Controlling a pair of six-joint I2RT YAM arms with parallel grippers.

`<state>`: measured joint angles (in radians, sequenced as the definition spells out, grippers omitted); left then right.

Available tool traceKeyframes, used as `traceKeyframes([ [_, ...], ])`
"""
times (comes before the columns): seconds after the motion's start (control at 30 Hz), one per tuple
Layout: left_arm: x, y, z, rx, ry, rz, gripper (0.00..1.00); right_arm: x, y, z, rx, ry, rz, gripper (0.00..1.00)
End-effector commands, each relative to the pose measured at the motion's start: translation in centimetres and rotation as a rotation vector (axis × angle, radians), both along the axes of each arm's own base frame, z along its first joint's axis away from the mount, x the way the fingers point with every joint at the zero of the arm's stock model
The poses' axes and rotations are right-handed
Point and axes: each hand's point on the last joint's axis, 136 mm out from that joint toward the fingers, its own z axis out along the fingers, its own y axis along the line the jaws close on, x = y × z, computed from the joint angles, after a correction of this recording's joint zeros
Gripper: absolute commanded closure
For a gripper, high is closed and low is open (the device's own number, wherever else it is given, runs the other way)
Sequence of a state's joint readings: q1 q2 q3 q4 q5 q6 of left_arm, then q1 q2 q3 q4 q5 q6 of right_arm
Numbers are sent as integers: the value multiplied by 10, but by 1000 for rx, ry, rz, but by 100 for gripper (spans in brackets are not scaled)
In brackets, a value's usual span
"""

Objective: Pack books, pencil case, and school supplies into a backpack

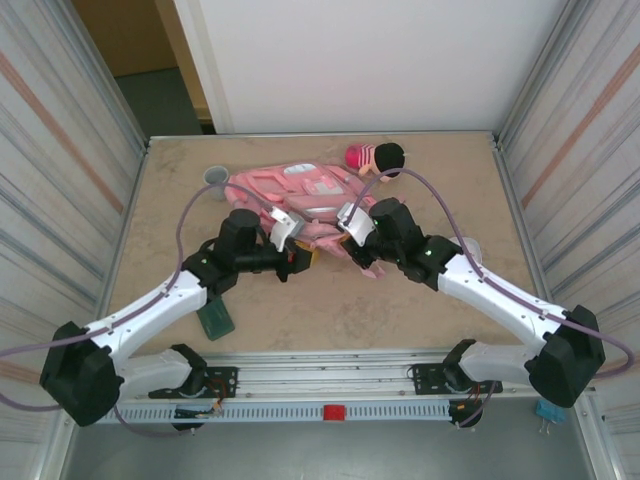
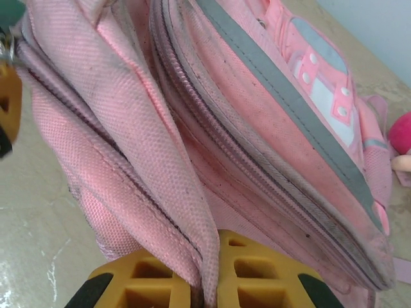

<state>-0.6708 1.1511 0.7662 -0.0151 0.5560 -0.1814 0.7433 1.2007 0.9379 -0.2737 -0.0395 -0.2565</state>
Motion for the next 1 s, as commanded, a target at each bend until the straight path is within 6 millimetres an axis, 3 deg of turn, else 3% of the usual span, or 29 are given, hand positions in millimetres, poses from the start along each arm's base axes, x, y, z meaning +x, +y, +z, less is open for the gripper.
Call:
traceKeyframes([
  [0.0, -22, -24, 42, -78, -119, -161, 97, 12, 6, 32, 138, -74, -56, 100],
  [0.1, -14, -18, 32, -2, -128, -103, 85, 5, 6, 35, 154, -92, -4, 100],
  [0.2, -12, -5, 34, 48, -183, -55, 63, -5, 3, 43, 167, -123, 90, 100],
  [0.3, -17, 15, 41, 94, -294, -14, 43, -13, -4, 49, 177, -153, 190, 100],
  [0.43, -32, 38, 40, 178, -531, -41, 28, -36, -6, 48, 143, -153, 379, 100],
  [0.47, -35, 41, 38, 207, -603, -57, 4, -39, -6, 47, 144, -149, 412, 100],
  [0.63, -11, 56, 42, 332, -819, 48, 1, -53, -6, 46, 152, -119, 520, 100],
  [0.83, 6, 41, 29, 378, -790, -62, 1, -59, -7, 39, 108, -113, 578, 100],
  [0.97, -1, 22, 26, 264, -736, -187, 2, -63, -8, 33, 69, -93, 613, 100],
])
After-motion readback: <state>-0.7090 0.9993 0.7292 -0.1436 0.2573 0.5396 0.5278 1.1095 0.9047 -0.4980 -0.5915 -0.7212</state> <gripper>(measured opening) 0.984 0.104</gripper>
